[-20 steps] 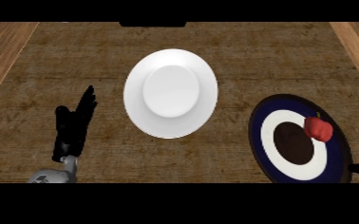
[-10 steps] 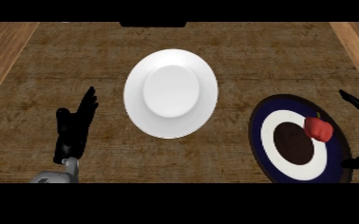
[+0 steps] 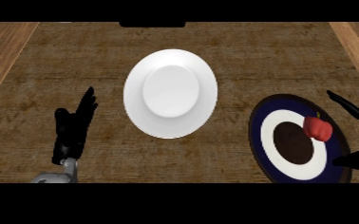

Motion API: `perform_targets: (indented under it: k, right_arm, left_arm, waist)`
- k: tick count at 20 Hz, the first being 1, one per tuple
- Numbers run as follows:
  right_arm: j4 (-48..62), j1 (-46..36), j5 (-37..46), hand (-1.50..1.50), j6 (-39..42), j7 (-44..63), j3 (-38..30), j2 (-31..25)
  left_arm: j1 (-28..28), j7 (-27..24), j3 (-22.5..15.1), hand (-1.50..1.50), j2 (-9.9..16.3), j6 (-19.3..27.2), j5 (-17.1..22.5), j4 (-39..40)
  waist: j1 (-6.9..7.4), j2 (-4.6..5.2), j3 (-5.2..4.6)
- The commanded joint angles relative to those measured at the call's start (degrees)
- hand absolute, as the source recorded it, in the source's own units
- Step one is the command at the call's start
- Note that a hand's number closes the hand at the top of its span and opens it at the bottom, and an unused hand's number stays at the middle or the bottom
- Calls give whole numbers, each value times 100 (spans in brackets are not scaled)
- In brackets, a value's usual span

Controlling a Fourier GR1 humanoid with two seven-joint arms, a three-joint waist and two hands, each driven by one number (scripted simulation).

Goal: Pick the bell pepper from the plate and place it in the plate

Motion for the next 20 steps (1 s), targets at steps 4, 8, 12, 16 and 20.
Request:
perform_targets:
  k: [4, 8, 12, 16, 20]
  right_arm:
    - [150, -141, 381, -150, 118, -110, -210, 301]
    - [373, -249, 648, -150, -71, -48, -217, 530]
    - [982, -433, 934, -150, -284, -529, -271, 596]
    - [989, -704, 1174, 150, -488, -346, -323, 632]
    - [852, -778, 1090, 150, -679, -382, -487, 819]
  left_arm:
    - [-50, 41, 354, 0, 21, -356, 7, 5]
    - [14, 5, 113, 0, -354, -65, -342, 33]
    - [-53, -170, 287, 0, -287, -243, -315, 150]
    - [-211, 131, 263, 0, -404, -130, -487, 123]
    - [58, 239, 267, 0, -396, -198, -473, -193]
  waist:
    - [-2, -2, -2]
    - [6, 1, -1]
    - [14, 6, 1]
    - [21, 9, 2]
    - [20, 6, 1]
